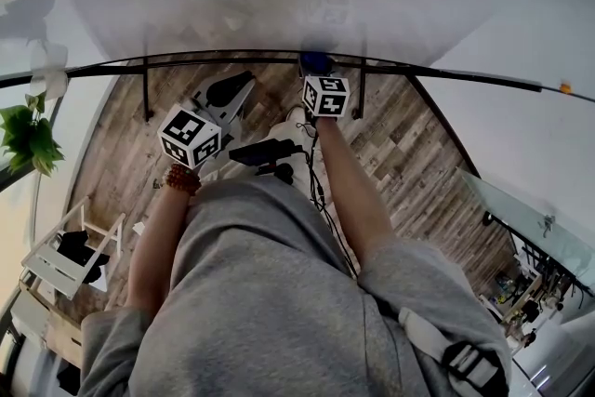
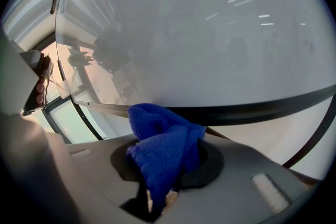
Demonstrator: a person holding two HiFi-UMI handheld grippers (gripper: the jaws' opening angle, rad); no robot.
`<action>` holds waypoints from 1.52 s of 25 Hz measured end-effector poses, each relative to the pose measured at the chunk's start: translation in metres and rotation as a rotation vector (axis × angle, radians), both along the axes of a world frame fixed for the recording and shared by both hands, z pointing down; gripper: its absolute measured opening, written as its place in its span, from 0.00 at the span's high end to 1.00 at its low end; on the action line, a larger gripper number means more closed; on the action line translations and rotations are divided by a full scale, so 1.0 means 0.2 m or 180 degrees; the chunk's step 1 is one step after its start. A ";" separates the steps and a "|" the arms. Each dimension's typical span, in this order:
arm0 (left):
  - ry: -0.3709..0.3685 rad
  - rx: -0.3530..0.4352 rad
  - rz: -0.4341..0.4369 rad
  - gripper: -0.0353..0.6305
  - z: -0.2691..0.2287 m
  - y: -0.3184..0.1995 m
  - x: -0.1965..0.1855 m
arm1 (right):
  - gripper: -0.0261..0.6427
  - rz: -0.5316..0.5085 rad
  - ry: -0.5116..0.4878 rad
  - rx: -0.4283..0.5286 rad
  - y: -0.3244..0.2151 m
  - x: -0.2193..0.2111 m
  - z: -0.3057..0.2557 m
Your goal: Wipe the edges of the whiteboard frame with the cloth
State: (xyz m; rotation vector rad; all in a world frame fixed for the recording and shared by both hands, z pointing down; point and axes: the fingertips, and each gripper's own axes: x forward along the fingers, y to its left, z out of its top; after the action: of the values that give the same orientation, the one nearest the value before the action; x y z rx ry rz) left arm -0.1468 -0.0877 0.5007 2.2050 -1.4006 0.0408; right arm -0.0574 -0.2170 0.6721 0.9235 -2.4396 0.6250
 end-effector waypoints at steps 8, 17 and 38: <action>0.0011 0.0005 -0.0057 0.88 0.00 0.02 -0.06 | 0.79 -0.0040 -0.0013 -0.0019 0.03 -0.08 0.00; 0.0024 0.0013 -0.0125 0.88 0.00 0.05 -0.14 | 0.79 -0.0132 -0.0031 -0.0035 0.08 -0.18 0.00; 0.0036 0.0010 -0.0286 0.88 0.00 0.09 -0.25 | 0.79 -0.0321 -0.0080 -0.0027 0.15 -0.33 -0.01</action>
State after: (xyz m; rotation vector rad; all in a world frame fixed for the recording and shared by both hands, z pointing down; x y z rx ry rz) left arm -0.1963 -0.0705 0.5011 2.1389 -1.4926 -0.0056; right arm -0.1239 -0.1877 0.6709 0.7882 -2.4862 0.6142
